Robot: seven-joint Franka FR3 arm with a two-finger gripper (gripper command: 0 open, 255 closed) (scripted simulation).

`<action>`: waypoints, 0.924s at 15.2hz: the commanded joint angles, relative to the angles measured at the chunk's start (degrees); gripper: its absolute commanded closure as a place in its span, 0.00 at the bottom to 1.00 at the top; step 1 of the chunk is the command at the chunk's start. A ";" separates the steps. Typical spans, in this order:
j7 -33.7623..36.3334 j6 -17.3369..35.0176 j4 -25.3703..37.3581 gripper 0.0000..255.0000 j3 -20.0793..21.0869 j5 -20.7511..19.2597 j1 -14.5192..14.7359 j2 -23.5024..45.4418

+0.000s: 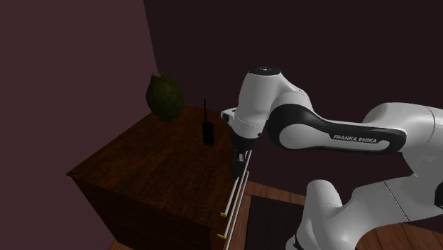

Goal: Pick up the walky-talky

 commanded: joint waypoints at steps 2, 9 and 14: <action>-0.46 1.49 0.04 0.00 -0.54 -0.85 -0.51 0.94; -3.12 11.66 1.93 0.00 -4.34 -6.14 -3.90 8.52; -4.58 18.36 4.98 0.00 -7.08 -9.08 -6.00 14.73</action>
